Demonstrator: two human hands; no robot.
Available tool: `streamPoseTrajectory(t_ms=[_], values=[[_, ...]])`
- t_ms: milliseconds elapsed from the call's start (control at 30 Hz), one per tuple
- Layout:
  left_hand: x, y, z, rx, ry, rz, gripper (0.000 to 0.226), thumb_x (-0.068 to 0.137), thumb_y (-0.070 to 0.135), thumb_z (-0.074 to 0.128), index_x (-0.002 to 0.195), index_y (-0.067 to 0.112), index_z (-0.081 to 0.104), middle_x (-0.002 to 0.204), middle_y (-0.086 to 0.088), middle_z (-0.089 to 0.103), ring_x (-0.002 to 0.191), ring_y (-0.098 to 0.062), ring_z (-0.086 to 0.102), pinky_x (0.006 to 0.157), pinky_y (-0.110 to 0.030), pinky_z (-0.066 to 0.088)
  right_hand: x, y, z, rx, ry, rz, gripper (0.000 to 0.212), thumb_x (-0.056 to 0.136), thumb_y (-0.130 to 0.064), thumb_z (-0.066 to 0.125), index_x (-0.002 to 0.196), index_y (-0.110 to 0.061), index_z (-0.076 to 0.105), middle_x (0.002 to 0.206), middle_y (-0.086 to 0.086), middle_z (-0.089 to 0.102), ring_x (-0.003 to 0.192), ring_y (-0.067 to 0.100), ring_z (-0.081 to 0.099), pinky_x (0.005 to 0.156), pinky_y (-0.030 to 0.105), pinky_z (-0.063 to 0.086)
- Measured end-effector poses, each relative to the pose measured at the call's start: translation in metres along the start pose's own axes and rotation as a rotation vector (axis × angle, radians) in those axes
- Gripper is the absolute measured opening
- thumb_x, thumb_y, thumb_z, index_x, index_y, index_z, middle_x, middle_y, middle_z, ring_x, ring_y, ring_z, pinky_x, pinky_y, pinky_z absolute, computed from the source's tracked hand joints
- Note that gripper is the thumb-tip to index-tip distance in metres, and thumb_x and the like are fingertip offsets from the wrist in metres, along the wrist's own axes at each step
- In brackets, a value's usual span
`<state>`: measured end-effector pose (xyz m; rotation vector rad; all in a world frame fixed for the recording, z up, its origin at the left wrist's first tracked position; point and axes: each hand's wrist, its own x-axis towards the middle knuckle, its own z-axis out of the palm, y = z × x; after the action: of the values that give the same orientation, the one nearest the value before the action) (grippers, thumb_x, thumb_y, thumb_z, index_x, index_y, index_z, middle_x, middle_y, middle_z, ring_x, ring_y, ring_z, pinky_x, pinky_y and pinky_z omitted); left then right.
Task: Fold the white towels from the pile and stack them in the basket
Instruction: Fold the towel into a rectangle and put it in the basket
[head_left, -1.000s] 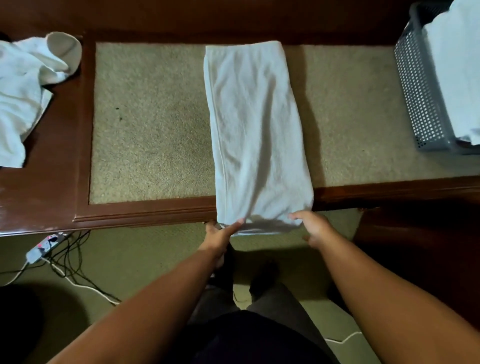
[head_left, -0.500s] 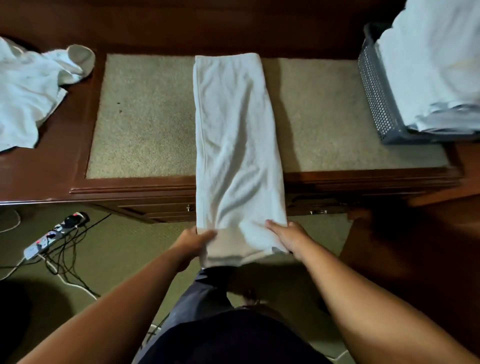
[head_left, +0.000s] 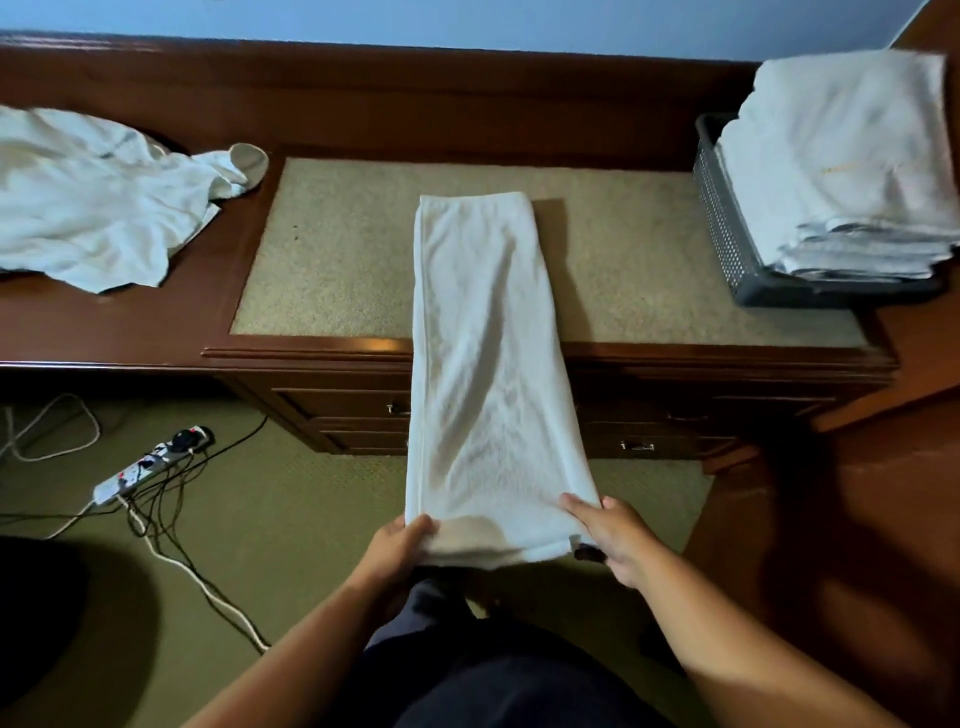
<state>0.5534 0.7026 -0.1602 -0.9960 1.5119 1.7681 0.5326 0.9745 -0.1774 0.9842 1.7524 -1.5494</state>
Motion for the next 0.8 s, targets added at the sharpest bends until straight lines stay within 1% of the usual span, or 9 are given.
streamPoseTrajectory(t_ms=[100, 367, 467, 533, 567, 633, 667, 733, 800], values=[[-0.005, -0.019, -0.001, -0.027, 0.000, -0.004, 0.012, 0.096, 0.005, 0.056, 0.105, -0.002, 0.056, 0.090, -0.022, 0.060, 0.076, -0.034, 0.062, 0.065, -0.039, 0.056, -0.006, 0.014, -0.002, 0.002, -0.017, -0.014, 0.039, 0.089, -0.031, 0.073, 0.121, -0.012, 0.061, 0.108, 0.005, 0.073, 0.100, 0.022, 0.069, 0.096, 0.038, 0.053], [-0.019, -0.025, 0.003, -0.045, 0.038, 0.135, 0.017, 0.094, 0.002, 0.055, 0.109, -0.003, 0.059, 0.099, -0.029, 0.070, 0.083, -0.038, 0.070, 0.077, -0.048, 0.059, -0.021, 0.021, -0.004, 0.030, -0.001, -0.084, 0.034, 0.089, -0.028, 0.074, 0.118, -0.013, 0.064, 0.105, 0.002, 0.074, 0.099, 0.020, 0.070, 0.087, 0.031, 0.054], [-0.022, -0.019, 0.003, -0.102, 0.045, 0.217, 0.043, 0.081, 0.015, 0.067, 0.118, -0.002, 0.055, 0.111, -0.031, 0.068, 0.093, -0.041, 0.071, 0.085, -0.053, 0.058, -0.029, 0.012, -0.005, 0.054, 0.004, -0.101, 0.038, 0.087, -0.033, 0.075, 0.119, -0.016, 0.064, 0.106, 0.000, 0.075, 0.101, 0.019, 0.069, 0.091, 0.033, 0.053], [-0.026, -0.012, 0.005, -0.180, 0.043, 0.314, 0.044, 0.092, 0.011, 0.067, 0.130, 0.006, 0.046, 0.116, -0.027, 0.067, 0.094, -0.037, 0.071, 0.084, -0.050, 0.058, -0.036, 0.001, -0.007, 0.076, 0.000, -0.087, 0.039, 0.088, -0.035, 0.075, 0.121, -0.017, 0.063, 0.109, 0.000, 0.073, 0.103, 0.019, 0.067, 0.087, 0.033, 0.049], [-0.029, -0.007, 0.006, -0.218, 0.035, 0.362, 0.045, 0.097, 0.007, 0.062, 0.136, 0.019, 0.042, 0.116, -0.022, 0.068, 0.089, -0.032, 0.072, 0.077, -0.044, 0.060, -0.041, -0.006, -0.008, 0.089, 0.001, -0.083, 0.040, 0.088, -0.034, 0.074, 0.123, -0.017, 0.062, 0.111, 0.000, 0.072, 0.103, 0.020, 0.066, 0.084, 0.033, 0.047], [-0.041, 0.009, 0.010, -0.252, -0.036, 0.455, 0.060, 0.100, 0.004, 0.055, 0.141, 0.042, 0.035, 0.115, -0.014, 0.071, 0.078, -0.023, 0.070, 0.066, -0.032, 0.059, -0.048, -0.022, -0.012, 0.134, 0.003, -0.132, 0.047, 0.089, -0.029, 0.073, 0.133, -0.021, 0.058, 0.119, 0.000, 0.070, 0.104, 0.018, 0.064, 0.087, 0.033, 0.047], [-0.046, 0.020, 0.012, -0.256, -0.080, 0.497, 0.061, 0.100, 0.003, 0.053, 0.142, 0.044, 0.036, 0.117, -0.012, 0.072, 0.079, -0.022, 0.070, 0.065, -0.030, 0.060, -0.052, -0.035, -0.013, 0.160, -0.003, -0.172, 0.052, 0.091, -0.026, 0.071, 0.140, -0.024, 0.053, 0.126, -0.001, 0.067, 0.106, 0.015, 0.063, 0.090, 0.032, 0.045], [-0.055, 0.044, 0.016, -0.252, -0.141, 0.534, 0.052, 0.101, 0.003, 0.050, 0.142, 0.033, 0.046, 0.121, -0.007, 0.072, 0.087, -0.021, 0.071, 0.067, -0.028, 0.060, -0.057, -0.065, -0.016, 0.220, -0.028, -0.244, 0.060, 0.094, -0.020, 0.067, 0.148, -0.031, 0.043, 0.132, -0.002, 0.062, 0.107, 0.010, 0.060, 0.091, 0.029, 0.041], [-0.055, 0.074, 0.018, -0.282, -0.170, 0.536, 0.036, 0.100, 0.005, 0.050, 0.131, 0.019, 0.062, 0.119, -0.013, 0.072, 0.089, -0.021, 0.070, 0.069, -0.028, 0.060, -0.058, -0.097, -0.014, 0.265, -0.065, -0.311, 0.046, 0.097, -0.016, 0.061, 0.138, -0.037, 0.053, 0.119, -0.007, 0.067, 0.103, 0.008, 0.063, 0.085, 0.027, 0.045]])
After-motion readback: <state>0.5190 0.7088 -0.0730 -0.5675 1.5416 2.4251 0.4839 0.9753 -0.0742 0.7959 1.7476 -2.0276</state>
